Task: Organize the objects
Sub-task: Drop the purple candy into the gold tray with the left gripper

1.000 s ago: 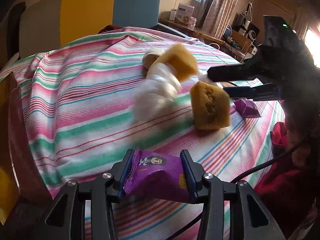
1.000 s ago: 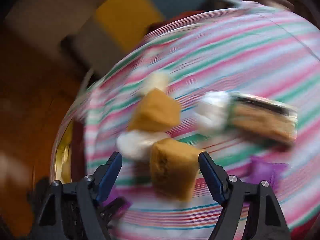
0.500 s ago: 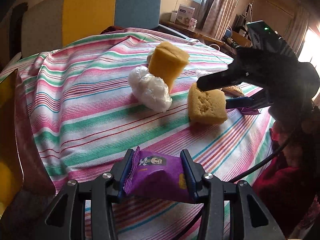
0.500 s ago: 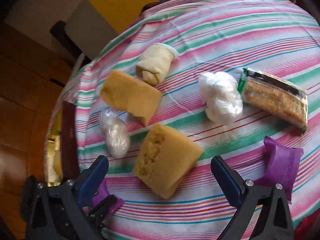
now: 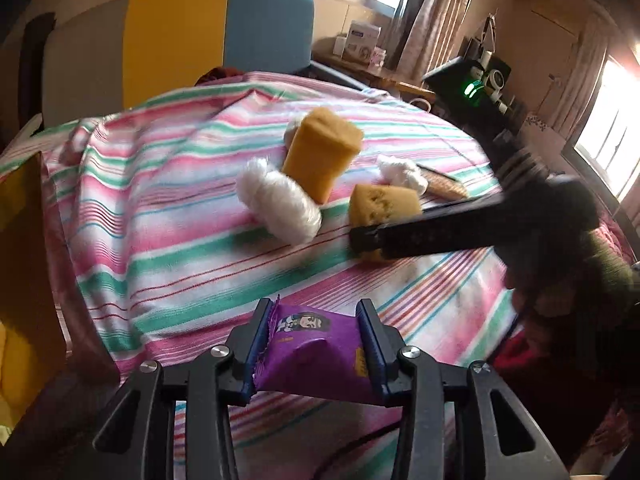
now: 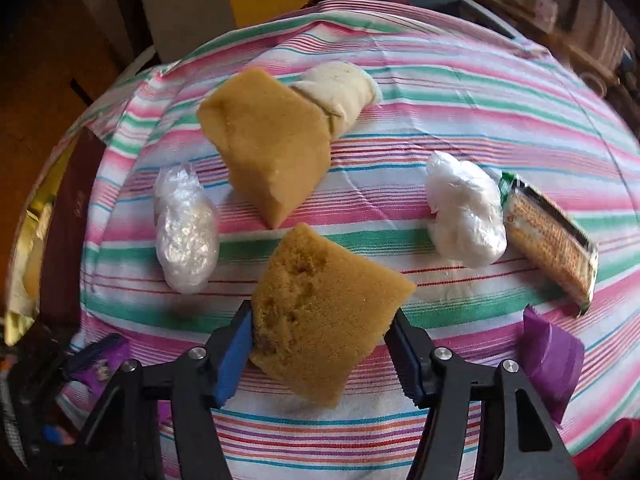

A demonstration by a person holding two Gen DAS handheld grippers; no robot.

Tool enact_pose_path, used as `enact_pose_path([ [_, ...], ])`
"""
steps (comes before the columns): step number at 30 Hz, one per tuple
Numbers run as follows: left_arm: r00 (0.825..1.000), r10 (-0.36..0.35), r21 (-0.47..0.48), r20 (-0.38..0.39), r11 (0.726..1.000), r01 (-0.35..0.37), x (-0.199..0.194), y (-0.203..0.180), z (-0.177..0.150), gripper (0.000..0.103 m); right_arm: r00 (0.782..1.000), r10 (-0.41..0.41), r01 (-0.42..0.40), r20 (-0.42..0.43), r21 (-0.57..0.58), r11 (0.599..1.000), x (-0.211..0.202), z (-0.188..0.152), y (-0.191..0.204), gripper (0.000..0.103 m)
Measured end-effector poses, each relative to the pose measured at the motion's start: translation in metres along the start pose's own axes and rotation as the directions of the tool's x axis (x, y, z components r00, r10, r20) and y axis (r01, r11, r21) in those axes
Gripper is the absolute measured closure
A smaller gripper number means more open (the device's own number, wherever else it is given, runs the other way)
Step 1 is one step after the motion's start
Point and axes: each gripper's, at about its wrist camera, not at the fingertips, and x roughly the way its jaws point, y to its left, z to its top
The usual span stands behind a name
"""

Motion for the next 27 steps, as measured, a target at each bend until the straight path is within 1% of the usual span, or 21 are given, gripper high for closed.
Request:
enact_pose_path([
  [4,0.998,-0.009,-0.042,0.058,0.999,0.011,-0.037,0.009,0.012,0.061,1.000,-0.013,0.013,0.005,-0.017,1.000,-0.001,0.000,0.003,0.040],
  [6,0.995,0.007,-0.071,0.098,0.997,0.000,-0.061,0.024,0.019,0.061,1.000,-0.022,0.022,0.007,-0.026,0.999,-0.001,0.002,0.005,0.040],
  [9,0.987,0.066,-0.148,0.145,0.988,-0.044,-0.098,0.065,0.033,0.061,1.000,-0.024,0.025,0.009,-0.028,0.999,0.000,0.003,0.007,0.039],
  [11,0.979,0.135,-0.210,0.151,0.972,-0.102,-0.114,0.102,0.042,0.061,1.000,-0.025,0.026,0.009,-0.030,0.999,0.000,0.002,0.004,0.039],
  [13,0.970,0.206,-0.274,0.130,0.948,-0.164,-0.123,0.147,0.047,0.061,1.000,-0.029,0.030,0.010,-0.034,0.999,-0.001,0.001,0.004,0.039],
  [14,0.966,0.238,-0.306,0.100,0.931,-0.198,-0.125,0.172,0.048,0.060,0.999,-0.032,0.032,0.011,-0.036,0.999,0.000,0.002,0.007,0.039],
  [15,0.965,0.252,-0.326,0.072,0.920,-0.216,-0.124,0.192,0.048,0.060,0.999,-0.034,0.035,0.011,-0.039,0.999,0.003,0.003,0.010,0.039],
  [16,0.958,0.282,-0.356,0.048,0.901,-0.247,-0.123,0.213,0.047,0.060,0.999,-0.036,0.036,0.011,-0.041,0.999,0.003,0.003,0.010,0.039],
  [17,0.948,0.318,-0.387,0.012,0.876,-0.289,-0.121,0.235,0.045,0.060,0.999,-0.036,0.037,0.012,-0.042,0.998,0.002,0.003,0.011,0.039],
  [18,0.944,0.328,-0.404,-0.023,0.861,-0.309,-0.117,0.251,0.044,0.060,0.999,-0.036,0.037,0.011,-0.042,0.998,0.003,0.003,0.011,0.039],
  [20,0.935,0.347,-0.459,-0.077,0.820,-0.342,-0.112,0.283,0.039,0.060,0.999,-0.039,0.039,0.011,-0.045,0.998,0.003,0.003,0.011,0.039],
  [22,0.936,0.331,-0.473,-0.122,0.810,-0.348,-0.103,0.304,0.035,0.060,0.999,-0.040,0.040,0.011,-0.047,0.998,0.003,0.004,0.011,0.039],
  [23,0.929,0.344,-0.495,-0.138,0.788,-0.366,-0.099,0.315,0.032,0.060,0.999,-0.039,0.040,0.011,-0.047,0.998,0.002,0.004,0.010,0.039],
  [24,0.929,0.338,-0.509,-0.150,0.779,-0.366,-0.095,0.323,0.032,0.060,0.999,-0.039,0.040,0.011,-0.048,0.998,0.002,0.004,0.010,0.039],
  [25,0.937,0.309,-0.520,-0.165,0.780,-0.348,-0.089,0.332,0.031,0.060,0.999,-0.040,0.040,0.011,-0.049,0.998,0.003,0.004,0.010,0.039],
  [26,0.935,0.308,-0.531,-0.174,0.771,-0.352,-0.083,0.336,0.032,0.060,0.999,-0.041,0.041,0.012,-0.050,0.998,0.003,0.003,0.011,0.039],
  [27,0.929,0.321,-0.544,-0.184,0.754,-0.369,-0.081,0.341,0.030,0.060,0.999,-0.042,0.042,0.012,-0.051,0.998,0.003,0.004,0.011,0.039],
])
